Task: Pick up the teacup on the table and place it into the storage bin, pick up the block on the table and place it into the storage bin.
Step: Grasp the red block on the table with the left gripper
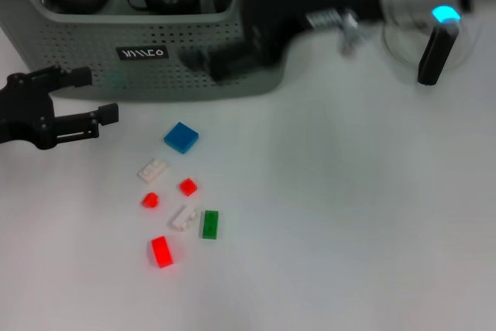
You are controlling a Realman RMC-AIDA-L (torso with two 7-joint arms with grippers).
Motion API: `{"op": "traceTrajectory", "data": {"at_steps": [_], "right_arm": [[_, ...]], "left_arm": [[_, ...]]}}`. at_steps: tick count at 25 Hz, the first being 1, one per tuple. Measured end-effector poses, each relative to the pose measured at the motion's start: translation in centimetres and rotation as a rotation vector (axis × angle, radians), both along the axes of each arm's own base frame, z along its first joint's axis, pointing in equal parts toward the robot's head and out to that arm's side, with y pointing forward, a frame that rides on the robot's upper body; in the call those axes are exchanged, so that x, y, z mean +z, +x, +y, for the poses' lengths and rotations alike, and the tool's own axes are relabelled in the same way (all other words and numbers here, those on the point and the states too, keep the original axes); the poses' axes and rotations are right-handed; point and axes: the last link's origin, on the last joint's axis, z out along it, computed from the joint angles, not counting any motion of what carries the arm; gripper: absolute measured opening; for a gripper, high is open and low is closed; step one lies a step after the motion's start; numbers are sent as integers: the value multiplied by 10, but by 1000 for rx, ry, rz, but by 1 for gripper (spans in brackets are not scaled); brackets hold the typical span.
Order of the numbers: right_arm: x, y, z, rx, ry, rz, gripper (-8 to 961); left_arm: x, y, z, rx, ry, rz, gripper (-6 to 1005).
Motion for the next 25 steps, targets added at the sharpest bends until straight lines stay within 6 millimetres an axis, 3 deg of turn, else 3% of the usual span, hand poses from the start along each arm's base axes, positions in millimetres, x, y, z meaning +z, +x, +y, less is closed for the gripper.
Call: {"op": "traceTrajectory", "data": {"at_steps": [1,3,6,10,16,25], "right_arm": [[2,11,-6,-12,-34,7,658],[3,32,-13,-42,-89,10,889],[2,67,-21,-113,-196,26,911],[0,92,-27,-150,-329,77,934],[-9,111,-26,-179,-349,100,933],[-17,123,-14,-259,-277,70,930]], "left_arm": [[1,2,2,0,-6,1,833],[4,4,4,-8,-16,20,833],[11,11,9,-43,-35,82,832],[17,29,14,-76,-149,173,832],[7,50,13,-91,-322,309,831],[-22,85,6,-145,-490,577,830]]}}
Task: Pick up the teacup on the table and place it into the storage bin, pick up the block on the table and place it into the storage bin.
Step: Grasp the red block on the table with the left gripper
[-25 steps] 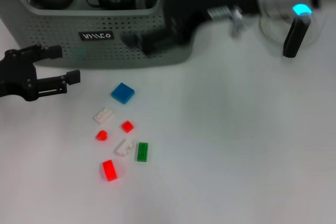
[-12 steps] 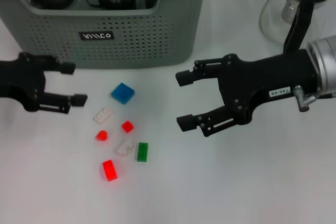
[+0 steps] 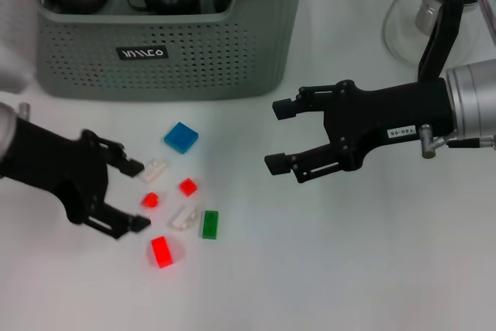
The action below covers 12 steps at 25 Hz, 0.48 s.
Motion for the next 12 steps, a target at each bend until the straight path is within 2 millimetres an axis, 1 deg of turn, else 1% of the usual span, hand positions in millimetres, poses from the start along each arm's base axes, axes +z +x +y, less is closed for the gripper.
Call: {"op": "traceTrajectory", "data": {"at_steps": [5,12], "right_arm": [[-3,2,3,-18,6,-5,930],[-9,0,12,-38,33,-16,929]], "left_arm": [[-18,16,-1,-9,-96,92,829],[-35,32,0,-58,-137,221,828]]}}
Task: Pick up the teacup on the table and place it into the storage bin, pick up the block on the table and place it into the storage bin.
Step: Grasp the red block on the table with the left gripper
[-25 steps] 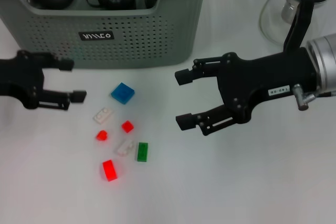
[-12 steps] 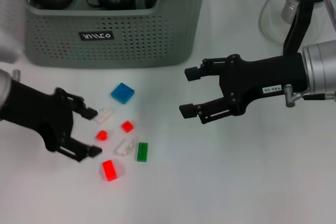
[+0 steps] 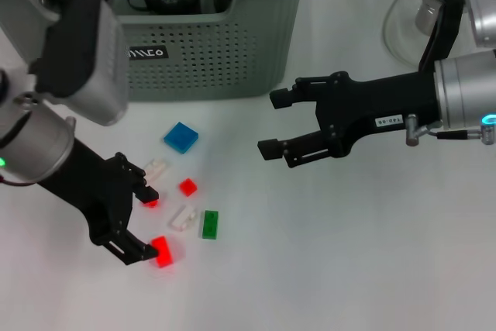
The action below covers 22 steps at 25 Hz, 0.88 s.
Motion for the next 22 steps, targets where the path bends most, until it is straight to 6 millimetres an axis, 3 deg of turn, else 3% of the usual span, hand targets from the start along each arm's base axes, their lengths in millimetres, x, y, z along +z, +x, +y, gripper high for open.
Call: {"op": "traceTrajectory", "data": {"at_steps": [7,22], "right_arm": [[-3,-2,9,-15,34,-8,929],[-8,-6,16,20,62,-30,928]], "left_arm": [[-19,4,0,7,9,125,827],[-41,10,-7,95,40,185,825]]}}
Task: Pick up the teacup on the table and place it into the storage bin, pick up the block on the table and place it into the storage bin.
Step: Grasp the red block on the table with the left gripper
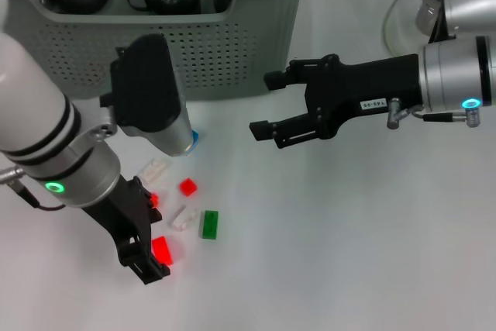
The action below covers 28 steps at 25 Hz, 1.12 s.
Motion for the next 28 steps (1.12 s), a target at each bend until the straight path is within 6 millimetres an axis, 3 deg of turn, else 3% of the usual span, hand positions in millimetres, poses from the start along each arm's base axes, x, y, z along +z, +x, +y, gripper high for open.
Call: {"op": "traceTrajectory", "data": {"at_steps": [9,28], "right_arm": [[-11,3,2,23,-12,-46,928],[-12,6,5,15,13,-59,927]], "left_arm": [[-10,0,-1,21,22,24,826],[-22,-4,-2,11,6,50,822]]}}
